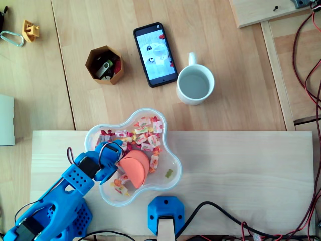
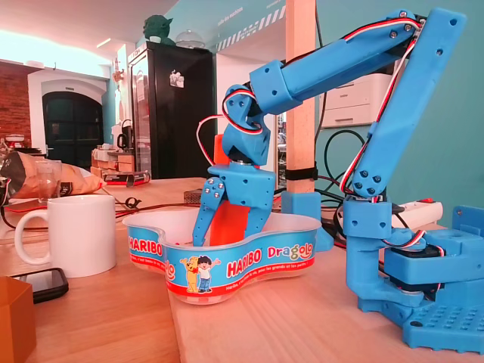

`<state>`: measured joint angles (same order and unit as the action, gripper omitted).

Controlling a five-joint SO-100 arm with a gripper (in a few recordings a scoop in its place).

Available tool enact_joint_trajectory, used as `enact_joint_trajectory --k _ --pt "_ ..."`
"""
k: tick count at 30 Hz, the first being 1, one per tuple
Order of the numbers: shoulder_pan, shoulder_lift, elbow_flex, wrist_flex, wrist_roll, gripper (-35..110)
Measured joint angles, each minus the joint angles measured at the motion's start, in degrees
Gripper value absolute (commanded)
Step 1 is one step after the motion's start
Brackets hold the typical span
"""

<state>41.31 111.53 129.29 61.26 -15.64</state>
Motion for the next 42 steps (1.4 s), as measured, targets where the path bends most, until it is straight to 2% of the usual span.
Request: enact_joint_trajectory --k 7,16,42 --pt "-0.3 0.0 0.0 0.0 0.5 27" --pt "-0.3 -0.1 0.4 -6.7 -0.2 27" --pt "-0.3 -2.5 2.1 -7.7 0.5 27"
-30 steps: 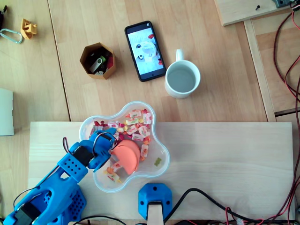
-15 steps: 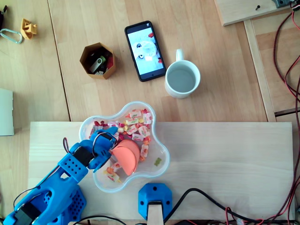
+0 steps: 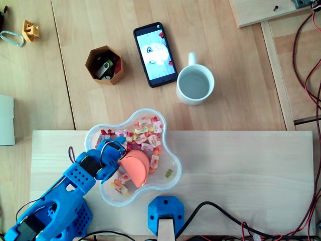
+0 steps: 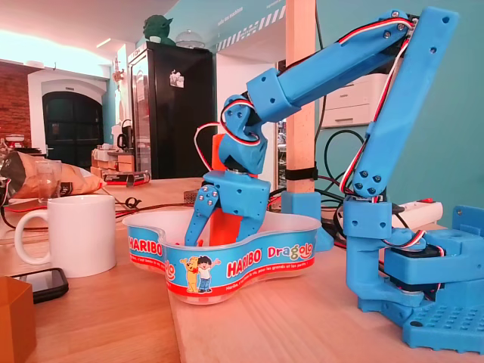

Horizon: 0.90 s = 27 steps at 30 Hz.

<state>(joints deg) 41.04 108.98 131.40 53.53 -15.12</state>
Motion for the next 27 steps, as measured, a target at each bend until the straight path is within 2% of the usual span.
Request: enact_joint_trajectory --k 18,27 --pt "-2.6 0.0 -0.1 0.0 0.0 27" --pt "-2.6 0.0 -0.1 0.0 -0.1 13"
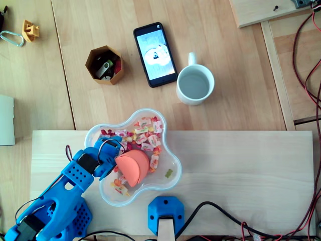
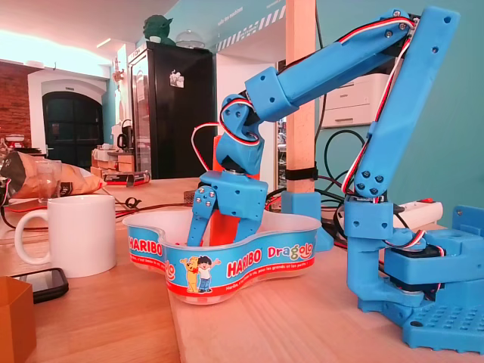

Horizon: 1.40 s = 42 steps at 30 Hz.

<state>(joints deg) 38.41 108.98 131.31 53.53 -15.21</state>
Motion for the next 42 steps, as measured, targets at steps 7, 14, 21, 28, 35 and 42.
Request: enact_joint_trajectory --k 7,14,21,28,35,42 --pt "-0.2 -0.1 0.1 0.0 0.0 7" --pt "-0.2 -0.1 0.1 0.0 0.0 4" --pt "-0.2 -0.1 -0.1 0.0 -0.2 8" --pt "-0.2 -0.1 -0.1 0.0 -0.5 20" --pt "-0.2 -0.1 -0.1 0.0 -0.5 24" --pt "0.1 -0.1 -0.1 0.0 -0.8 22"
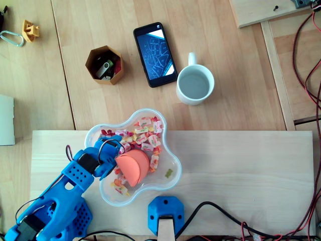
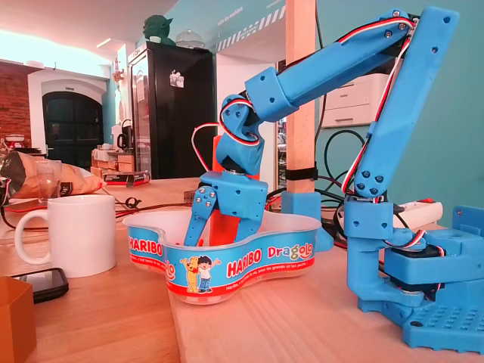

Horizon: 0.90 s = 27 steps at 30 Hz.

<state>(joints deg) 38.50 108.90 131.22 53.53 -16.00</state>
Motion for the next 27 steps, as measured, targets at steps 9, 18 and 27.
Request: enact_joint_trajectory --k 9,18,27 --pt "2.8 0.0 -0.6 0.3 0.0 23" --pt "2.8 0.0 -0.8 0.3 0.0 22" --pt "4.0 0.0 -1.8 0.4 0.0 22"
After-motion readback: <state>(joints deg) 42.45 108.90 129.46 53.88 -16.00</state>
